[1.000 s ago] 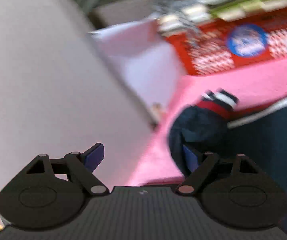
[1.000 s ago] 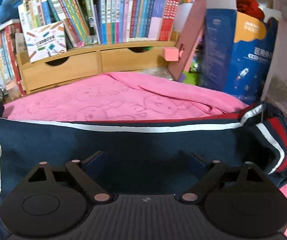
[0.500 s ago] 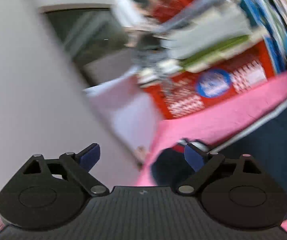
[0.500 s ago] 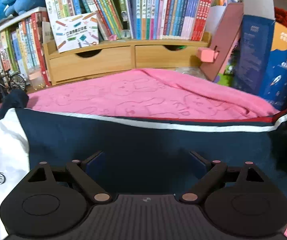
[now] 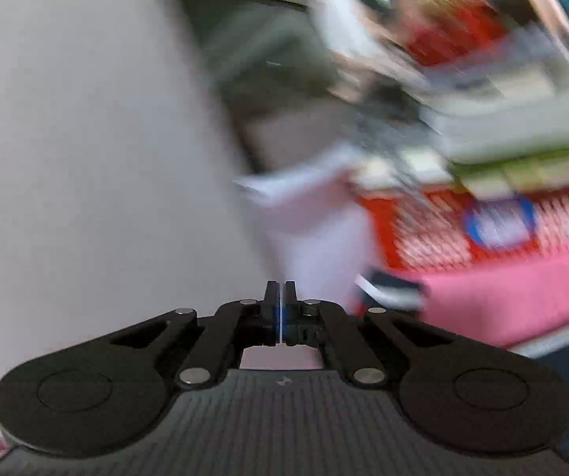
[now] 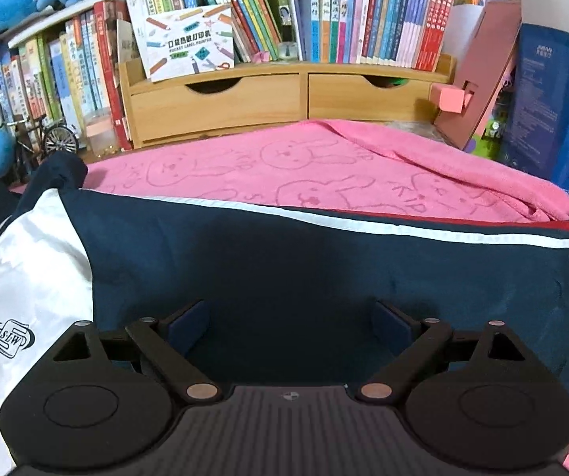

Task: Fold clothes
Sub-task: 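Grasp the striped sleeve cuff with the left tool and lift it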

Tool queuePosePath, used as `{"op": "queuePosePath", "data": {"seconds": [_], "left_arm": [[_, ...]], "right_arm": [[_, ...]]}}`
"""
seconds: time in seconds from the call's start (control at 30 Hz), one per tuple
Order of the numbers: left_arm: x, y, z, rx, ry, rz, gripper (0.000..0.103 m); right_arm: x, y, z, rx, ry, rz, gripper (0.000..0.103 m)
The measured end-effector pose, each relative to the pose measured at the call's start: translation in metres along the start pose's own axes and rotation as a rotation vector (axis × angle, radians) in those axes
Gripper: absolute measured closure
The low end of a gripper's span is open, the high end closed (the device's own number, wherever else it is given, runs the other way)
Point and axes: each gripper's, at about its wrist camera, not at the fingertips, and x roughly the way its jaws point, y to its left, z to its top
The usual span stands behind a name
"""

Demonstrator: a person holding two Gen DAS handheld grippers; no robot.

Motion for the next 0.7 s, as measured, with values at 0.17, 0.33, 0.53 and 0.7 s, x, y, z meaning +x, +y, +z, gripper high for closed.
{"op": "queuePosePath", "data": {"seconds": [0.17,0.33,0.53,0.7], "left_arm": [[0.006,0.032,-0.028,0.035,0.115,0.125,0.081],[-0.006,-0.001,-0.039,0.087,0.103,-0.093,0.034],[0.054,-0.098,-0.031,0.268,0.193,-0.107,0.031],[0.08,-0.085,-0.04,0.14,0.301,-0.061,0.091]], "right_arm": [[-0.001,0.004,-0.001,0.0,-0.007,0.014,0.01],[-0.001,0.008,-0.002,-0.004,0.0,0.011,0.01],[0.0,0.018,-0.003,-0.013,0.003,0.009,0.009],[-0.002,0.023,-0.007,-0.013,-0.007,0.014,0.007]]}}
